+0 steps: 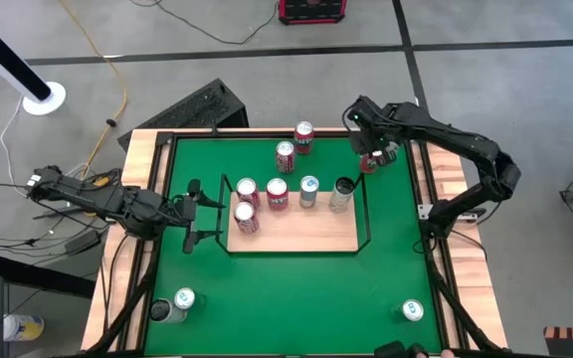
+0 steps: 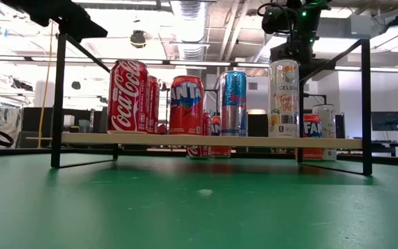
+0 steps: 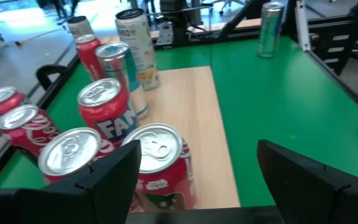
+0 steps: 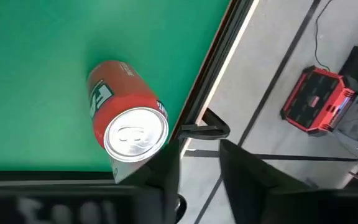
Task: Place canned beverage on shelf
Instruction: Put the right orange soda can on the shelf aligned with the other orange soda can
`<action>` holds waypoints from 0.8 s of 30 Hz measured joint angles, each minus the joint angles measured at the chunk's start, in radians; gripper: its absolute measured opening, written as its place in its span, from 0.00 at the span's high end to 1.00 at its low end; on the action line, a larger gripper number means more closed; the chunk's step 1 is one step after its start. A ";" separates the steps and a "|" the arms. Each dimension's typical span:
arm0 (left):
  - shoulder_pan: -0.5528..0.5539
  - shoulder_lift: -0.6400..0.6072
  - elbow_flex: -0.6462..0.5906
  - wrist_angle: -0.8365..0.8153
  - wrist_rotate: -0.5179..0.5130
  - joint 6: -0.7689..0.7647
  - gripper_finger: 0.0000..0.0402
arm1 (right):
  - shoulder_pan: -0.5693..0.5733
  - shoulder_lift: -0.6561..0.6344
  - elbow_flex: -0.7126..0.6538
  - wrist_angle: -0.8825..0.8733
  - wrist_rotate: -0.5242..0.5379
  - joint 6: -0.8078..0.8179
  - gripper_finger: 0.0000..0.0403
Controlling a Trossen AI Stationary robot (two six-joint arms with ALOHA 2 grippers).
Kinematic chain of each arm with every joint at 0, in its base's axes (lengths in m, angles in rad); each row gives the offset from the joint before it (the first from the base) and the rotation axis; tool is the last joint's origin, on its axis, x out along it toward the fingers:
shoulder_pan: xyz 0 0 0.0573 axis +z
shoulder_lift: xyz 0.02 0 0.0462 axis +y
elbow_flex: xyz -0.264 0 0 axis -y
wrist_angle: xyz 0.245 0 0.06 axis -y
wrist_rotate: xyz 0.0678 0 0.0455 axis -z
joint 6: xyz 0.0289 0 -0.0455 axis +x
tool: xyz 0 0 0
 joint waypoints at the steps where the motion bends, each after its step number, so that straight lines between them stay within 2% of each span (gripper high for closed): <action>1: 0.000 0.000 0.000 0.000 -0.012 0.002 0.24 | 0.004 0.000 0.000 0.002 0.007 0.000 0.63; 8: 0.000 0.000 0.000 0.000 -0.063 -0.014 0.24 | 0.012 0.000 0.000 -0.006 0.142 0.032 0.31; 11: 0.000 0.000 0.000 0.013 -0.064 -0.016 0.24 | 0.011 0.000 0.000 -0.054 0.143 0.049 0.20; 13: 0.000 0.000 0.000 0.037 -0.065 -0.017 0.24 | 0.011 0.000 0.000 -0.091 0.106 0.104 0.14; 17: 0.000 0.000 0.009 0.049 -0.065 -0.016 0.24 | -0.011 -0.002 0.000 -0.157 0.008 0.194 0.08; 24: 0.000 0.000 0.030 0.058 -0.070 -0.007 0.24 | -0.088 -0.001 0.000 -0.159 -0.139 0.206 0.06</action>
